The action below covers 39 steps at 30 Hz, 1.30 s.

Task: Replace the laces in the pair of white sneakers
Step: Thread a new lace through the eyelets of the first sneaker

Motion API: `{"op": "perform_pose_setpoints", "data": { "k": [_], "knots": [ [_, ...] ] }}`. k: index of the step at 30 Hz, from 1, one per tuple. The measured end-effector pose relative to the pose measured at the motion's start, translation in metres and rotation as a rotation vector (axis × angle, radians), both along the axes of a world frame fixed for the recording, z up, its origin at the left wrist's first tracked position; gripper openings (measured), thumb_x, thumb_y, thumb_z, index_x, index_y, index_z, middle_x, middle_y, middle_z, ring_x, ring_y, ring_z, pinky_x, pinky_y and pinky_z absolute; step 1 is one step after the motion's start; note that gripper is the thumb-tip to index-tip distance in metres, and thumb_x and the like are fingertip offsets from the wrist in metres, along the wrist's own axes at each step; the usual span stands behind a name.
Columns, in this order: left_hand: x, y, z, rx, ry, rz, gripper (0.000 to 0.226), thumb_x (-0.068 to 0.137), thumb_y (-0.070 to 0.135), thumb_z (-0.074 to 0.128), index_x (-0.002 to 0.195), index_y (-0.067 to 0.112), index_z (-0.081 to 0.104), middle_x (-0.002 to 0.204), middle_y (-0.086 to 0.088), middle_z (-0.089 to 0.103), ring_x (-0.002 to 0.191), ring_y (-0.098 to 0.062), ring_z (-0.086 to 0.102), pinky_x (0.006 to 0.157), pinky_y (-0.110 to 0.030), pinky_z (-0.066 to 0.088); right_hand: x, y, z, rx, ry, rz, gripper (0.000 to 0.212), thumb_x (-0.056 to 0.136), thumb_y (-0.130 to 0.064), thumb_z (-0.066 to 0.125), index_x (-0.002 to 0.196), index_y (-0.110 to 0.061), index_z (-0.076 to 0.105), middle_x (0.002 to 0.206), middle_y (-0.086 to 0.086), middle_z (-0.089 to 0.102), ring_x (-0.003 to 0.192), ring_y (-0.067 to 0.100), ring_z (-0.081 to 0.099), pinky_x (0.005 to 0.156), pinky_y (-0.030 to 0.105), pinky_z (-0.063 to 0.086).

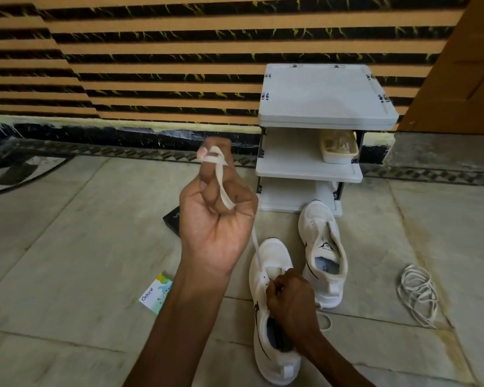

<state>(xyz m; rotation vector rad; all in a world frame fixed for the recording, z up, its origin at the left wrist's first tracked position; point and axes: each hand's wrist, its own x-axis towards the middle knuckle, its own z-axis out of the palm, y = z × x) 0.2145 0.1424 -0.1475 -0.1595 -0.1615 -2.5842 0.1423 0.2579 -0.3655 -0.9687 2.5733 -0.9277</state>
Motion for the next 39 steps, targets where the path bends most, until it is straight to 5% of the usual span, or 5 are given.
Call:
{"op": "perform_pose_setpoints", "data": {
  "k": [6, 16, 26, 33, 39],
  "knots": [
    [-0.004, -0.025, -0.035, -0.222, -0.440, 0.215, 0.029, 0.104, 0.011, 0.027, 0.086, 0.018, 0.049, 0.053, 0.007, 0.034, 0.039, -0.004, 0.027, 0.037, -0.015, 0.023, -0.007, 0.002, 0.012, 0.033, -0.026, 0.064, 0.023, 0.091, -0.025, 0.062, 0.070, -0.017, 0.064, 0.068, -0.007, 0.055, 0.056, 0.001, 0.048, 0.056, 0.006, 0.034],
    [0.012, -0.025, -0.147, -1.870, -1.760, 0.093, 0.026, 0.100, 0.024, 0.049, 0.121, 0.024, 0.064, 0.119, -0.003, 0.064, 0.100, -0.015, 0.059, 0.079, -0.018, 0.039, -0.060, 0.029, 0.088, -0.236, -0.438, 0.117, 0.023, 0.096, -0.011, 0.058, 0.079, -0.015, 0.072, 0.067, 0.000, 0.072, 0.057, 0.009, 0.066, 0.056, 0.020, 0.053],
    [-0.041, 0.052, -0.150, -1.293, -0.970, -0.216, 0.040, 0.104, 0.046, 0.031, 0.118, 0.027, 0.064, 0.122, 0.000, 0.066, 0.121, -0.013, 0.057, 0.109, -0.038, 0.041, -0.085, 0.041, 0.140, -0.516, -0.293, 0.078, 0.020, 0.090, -0.022, 0.065, 0.081, -0.006, 0.073, 0.088, -0.001, 0.075, 0.076, 0.013, 0.070, 0.066, 0.027, 0.056],
    [-0.035, 0.027, -0.111, -0.405, -0.495, 0.009, 0.045, 0.100, 0.046, 0.040, 0.069, 0.017, 0.053, 0.049, 0.007, 0.037, 0.044, -0.009, 0.033, 0.051, -0.024, 0.036, -0.102, 0.060, 0.135, -0.541, -0.086, -0.111, 0.010, 0.087, -0.024, 0.071, 0.079, -0.020, 0.075, 0.078, -0.010, 0.073, 0.063, 0.011, 0.067, 0.063, 0.037, 0.057],
    [-0.014, -0.041, -0.059, -0.496, -0.684, 0.308, 0.041, 0.101, 0.037, 0.044, 0.064, 0.020, 0.046, 0.045, 0.008, 0.029, 0.040, -0.006, 0.021, 0.041, -0.020, 0.021, -0.105, 0.065, 0.101, -0.438, -0.100, -0.221, 0.016, 0.081, -0.018, 0.077, 0.067, -0.025, 0.074, 0.066, -0.009, 0.072, 0.059, 0.011, 0.068, 0.068, 0.043, 0.059]
  ]
}}
